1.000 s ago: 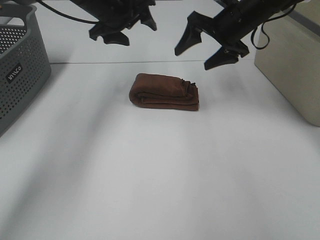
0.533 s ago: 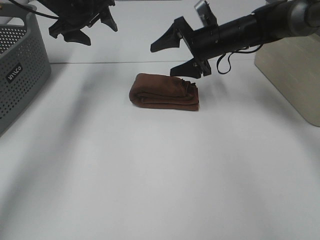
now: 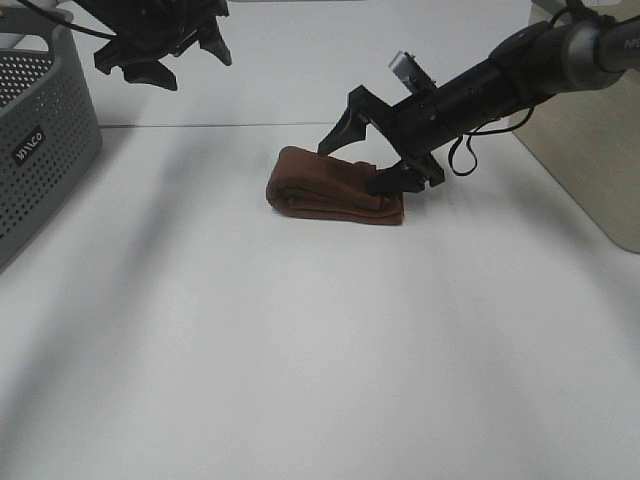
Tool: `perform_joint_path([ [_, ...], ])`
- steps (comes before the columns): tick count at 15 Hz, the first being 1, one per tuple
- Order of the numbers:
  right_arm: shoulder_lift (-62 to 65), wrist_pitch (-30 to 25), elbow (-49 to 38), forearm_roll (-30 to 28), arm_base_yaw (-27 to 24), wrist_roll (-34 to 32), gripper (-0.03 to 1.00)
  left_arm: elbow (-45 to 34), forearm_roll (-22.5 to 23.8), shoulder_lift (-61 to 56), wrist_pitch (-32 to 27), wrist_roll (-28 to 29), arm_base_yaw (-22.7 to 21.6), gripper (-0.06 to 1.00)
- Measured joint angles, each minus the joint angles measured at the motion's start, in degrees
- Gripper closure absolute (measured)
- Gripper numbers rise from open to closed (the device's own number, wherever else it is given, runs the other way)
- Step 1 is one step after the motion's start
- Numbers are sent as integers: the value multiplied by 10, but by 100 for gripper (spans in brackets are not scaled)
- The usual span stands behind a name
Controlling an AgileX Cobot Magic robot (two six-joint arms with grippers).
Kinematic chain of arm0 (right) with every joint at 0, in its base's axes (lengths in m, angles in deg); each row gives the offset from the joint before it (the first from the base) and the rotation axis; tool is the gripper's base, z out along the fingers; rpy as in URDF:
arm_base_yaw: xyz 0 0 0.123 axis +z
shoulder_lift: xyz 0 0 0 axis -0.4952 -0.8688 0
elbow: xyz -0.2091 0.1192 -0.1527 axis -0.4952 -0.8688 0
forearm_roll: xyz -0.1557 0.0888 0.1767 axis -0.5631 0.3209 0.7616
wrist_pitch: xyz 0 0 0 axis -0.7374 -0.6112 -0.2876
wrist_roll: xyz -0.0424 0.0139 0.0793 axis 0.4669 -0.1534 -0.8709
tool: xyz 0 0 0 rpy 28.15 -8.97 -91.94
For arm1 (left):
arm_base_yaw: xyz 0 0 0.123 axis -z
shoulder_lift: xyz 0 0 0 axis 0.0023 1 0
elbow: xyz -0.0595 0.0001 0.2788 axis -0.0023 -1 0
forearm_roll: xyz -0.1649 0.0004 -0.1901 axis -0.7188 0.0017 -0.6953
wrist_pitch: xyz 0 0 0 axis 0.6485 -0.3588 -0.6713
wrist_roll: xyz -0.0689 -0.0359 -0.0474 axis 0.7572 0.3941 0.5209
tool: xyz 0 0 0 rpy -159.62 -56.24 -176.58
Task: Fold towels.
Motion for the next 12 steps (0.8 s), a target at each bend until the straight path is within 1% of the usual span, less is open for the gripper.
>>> perform_joint_path([
  [1, 18, -9, 0, -15, 0, -1, 11, 0, 9, -2, -3, -1, 0, 19],
  [3, 66, -31, 0, -61, -1, -11, 11, 0, 52, -19, -33, -12, 0, 19],
  [4, 96, -46, 0, -91, -1, -22, 11, 0, 81, -30, -57, -13, 0, 19],
  [5, 123, -65, 0, -132, -1, -26, 11, 0, 108, -42, -86, -14, 0, 19],
  [6, 143, -81, 0, -169, -1, -34, 11, 0, 124, -53, -111, -19, 0, 19],
  [8, 174, -122, 0, -231, -1, -68, 11, 0, 135, -76, -172, -50, 1, 19],
  [10, 198, -172, 0, -268, -1, -96, 11, 0, 135, -95, -225, -94, 3, 19],
  [11, 209, -191, 0, -276, -1, -105, 11, 0, 135, -109, -229, -120, 4, 19],
  [12, 219, -197, 0, -282, -1, -111, 11, -4, 135, -124, -231, -139, 5, 19],
])
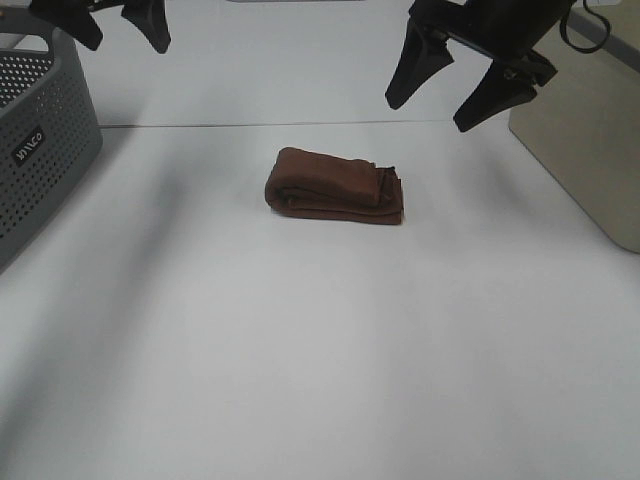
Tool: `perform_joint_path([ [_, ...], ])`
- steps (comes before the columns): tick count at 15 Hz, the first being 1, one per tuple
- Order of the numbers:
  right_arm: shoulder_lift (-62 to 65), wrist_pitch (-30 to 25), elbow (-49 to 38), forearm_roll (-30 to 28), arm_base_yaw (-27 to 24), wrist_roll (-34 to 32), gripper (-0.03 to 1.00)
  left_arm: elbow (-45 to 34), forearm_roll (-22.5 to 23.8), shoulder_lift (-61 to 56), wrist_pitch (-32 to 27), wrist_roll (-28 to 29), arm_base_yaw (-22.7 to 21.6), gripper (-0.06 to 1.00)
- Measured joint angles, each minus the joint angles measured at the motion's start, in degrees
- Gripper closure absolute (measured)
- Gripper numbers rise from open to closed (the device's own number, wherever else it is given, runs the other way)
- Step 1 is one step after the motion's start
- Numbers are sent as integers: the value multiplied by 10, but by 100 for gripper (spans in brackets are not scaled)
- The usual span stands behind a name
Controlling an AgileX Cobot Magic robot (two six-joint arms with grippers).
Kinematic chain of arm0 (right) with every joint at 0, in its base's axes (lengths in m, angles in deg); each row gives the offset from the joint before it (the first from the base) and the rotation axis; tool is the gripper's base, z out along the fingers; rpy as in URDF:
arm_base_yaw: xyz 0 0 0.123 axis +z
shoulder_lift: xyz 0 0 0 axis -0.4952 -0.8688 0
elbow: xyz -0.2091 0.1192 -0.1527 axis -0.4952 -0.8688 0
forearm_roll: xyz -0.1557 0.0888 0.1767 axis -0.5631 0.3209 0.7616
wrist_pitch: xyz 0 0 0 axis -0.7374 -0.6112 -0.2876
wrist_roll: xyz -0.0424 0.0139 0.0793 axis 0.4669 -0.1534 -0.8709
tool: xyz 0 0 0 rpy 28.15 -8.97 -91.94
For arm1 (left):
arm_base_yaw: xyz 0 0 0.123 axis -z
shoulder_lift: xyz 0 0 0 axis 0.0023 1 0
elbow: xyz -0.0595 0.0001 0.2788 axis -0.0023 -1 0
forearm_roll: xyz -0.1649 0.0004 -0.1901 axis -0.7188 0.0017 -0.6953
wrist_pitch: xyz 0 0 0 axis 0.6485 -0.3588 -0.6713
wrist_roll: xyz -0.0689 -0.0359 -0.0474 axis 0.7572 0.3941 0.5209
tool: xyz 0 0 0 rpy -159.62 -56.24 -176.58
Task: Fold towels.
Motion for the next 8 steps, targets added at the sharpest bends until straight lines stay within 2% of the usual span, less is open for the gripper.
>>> perform_joint_path([
  [5, 145, -1, -96, -91, 1, -34, 11, -170, 11, -172, 0, -13, 0, 19],
  [8, 269, -2, -214, -133, 1, -35, 11, -356, 12, -317, 0, -22, 0, 19],
])
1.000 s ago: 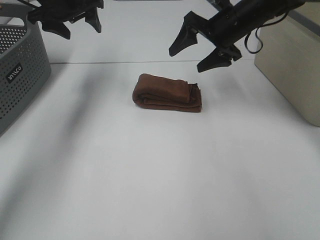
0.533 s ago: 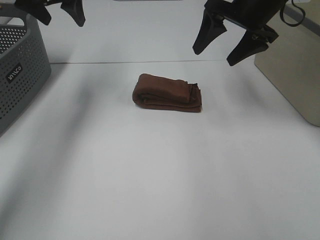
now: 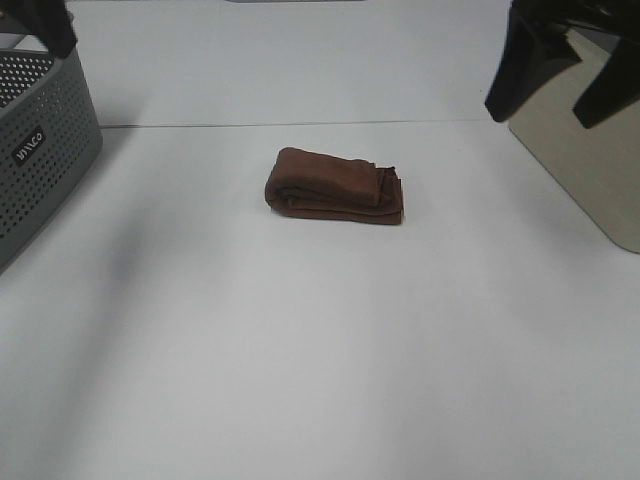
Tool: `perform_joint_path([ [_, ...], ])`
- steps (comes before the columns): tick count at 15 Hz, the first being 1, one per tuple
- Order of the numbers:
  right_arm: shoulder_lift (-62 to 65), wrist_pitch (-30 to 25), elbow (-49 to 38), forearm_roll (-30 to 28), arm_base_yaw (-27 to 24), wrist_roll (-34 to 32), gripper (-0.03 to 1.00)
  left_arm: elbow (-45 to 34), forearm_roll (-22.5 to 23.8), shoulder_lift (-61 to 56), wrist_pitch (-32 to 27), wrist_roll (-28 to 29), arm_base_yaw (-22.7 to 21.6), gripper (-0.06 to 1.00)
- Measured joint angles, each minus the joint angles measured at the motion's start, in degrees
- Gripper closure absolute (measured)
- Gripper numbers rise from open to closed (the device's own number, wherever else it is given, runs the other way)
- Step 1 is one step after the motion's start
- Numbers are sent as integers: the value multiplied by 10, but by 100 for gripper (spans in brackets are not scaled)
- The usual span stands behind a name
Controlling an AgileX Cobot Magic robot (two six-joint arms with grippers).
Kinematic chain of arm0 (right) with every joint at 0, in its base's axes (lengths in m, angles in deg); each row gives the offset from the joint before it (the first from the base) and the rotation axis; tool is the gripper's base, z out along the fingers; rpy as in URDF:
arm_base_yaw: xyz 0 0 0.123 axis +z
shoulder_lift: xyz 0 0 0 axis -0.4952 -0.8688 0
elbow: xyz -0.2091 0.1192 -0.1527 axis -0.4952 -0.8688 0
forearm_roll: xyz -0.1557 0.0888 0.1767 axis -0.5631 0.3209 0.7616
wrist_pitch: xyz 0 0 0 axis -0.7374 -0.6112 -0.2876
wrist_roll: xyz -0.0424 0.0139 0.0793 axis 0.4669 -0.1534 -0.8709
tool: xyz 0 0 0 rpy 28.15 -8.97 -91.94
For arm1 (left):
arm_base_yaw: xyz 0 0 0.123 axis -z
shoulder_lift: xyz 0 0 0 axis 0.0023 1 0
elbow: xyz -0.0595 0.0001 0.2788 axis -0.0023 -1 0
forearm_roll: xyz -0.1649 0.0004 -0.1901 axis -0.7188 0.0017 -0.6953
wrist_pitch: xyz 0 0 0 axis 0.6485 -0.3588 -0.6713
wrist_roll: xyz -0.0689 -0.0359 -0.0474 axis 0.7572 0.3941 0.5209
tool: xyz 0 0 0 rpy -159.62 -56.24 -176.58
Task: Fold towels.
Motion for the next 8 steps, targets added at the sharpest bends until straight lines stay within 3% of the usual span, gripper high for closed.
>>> perform_joint_path([
  [4, 183, -4, -171, -13, 0, -4, 11, -255, 1, -214, -2, -13, 0, 19],
  [5, 207, -4, -193, -13, 0, -5, 11, -278, 1, -239, -2, -14, 0, 19],
  [6, 307, 7, -274, -13, 0, -9, 11, -374, 1, -353, -2, -14, 0, 19],
  [8, 409, 13, -341, -13, 0, -12, 11, -444, 1, -471, 0, -14, 0, 19],
])
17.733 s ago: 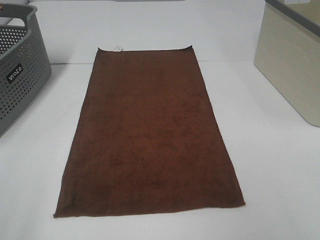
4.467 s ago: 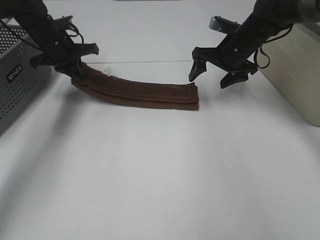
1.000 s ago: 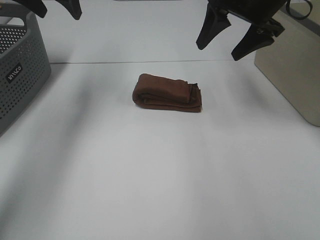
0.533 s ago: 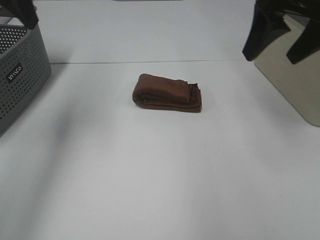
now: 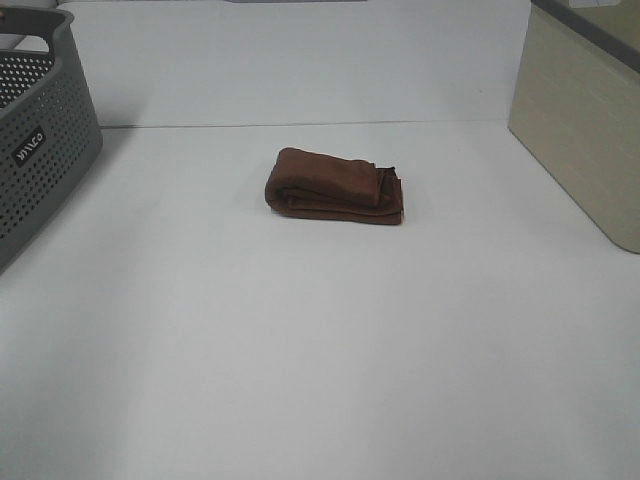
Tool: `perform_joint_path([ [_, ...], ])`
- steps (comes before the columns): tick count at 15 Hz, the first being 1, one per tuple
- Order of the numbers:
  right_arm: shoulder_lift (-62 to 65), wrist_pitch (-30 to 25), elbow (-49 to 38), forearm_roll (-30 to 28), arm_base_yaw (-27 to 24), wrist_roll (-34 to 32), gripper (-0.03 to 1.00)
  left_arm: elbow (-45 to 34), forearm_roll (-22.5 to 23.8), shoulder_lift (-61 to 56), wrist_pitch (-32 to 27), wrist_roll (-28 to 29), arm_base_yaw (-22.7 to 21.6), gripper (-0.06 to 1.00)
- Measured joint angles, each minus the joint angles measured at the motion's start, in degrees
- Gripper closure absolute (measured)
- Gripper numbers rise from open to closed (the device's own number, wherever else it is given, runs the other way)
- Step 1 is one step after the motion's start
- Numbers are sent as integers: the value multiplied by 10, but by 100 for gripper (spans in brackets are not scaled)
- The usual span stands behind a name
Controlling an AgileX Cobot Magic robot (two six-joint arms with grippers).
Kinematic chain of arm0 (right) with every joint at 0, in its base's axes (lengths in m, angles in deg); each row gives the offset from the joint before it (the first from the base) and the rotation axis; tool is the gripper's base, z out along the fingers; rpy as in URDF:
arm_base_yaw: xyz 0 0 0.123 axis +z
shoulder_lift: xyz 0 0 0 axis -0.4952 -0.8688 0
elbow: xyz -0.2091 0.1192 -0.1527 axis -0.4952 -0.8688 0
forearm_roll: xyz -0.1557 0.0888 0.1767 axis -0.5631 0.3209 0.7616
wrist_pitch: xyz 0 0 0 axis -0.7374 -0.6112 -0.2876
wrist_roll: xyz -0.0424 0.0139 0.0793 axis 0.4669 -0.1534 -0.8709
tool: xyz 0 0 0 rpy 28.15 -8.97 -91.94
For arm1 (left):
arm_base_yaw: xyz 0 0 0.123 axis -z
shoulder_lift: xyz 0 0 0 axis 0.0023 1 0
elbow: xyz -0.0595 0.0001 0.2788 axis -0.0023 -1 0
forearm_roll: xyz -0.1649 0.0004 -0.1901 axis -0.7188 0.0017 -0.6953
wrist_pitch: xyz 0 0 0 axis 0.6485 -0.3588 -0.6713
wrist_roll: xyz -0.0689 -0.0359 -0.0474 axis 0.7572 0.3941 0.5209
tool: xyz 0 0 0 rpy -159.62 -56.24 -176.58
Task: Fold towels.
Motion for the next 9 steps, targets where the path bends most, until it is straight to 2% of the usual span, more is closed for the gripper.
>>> perform_joint_path([
  [4, 205, 5, -95, -19, 0, 8, 11, -77, 0, -211, 11, -10, 0, 19],
  [9, 382, 19, -142, -75, 0, 10, 11, -129, -8, -347, 18, -49, 0, 19],
])
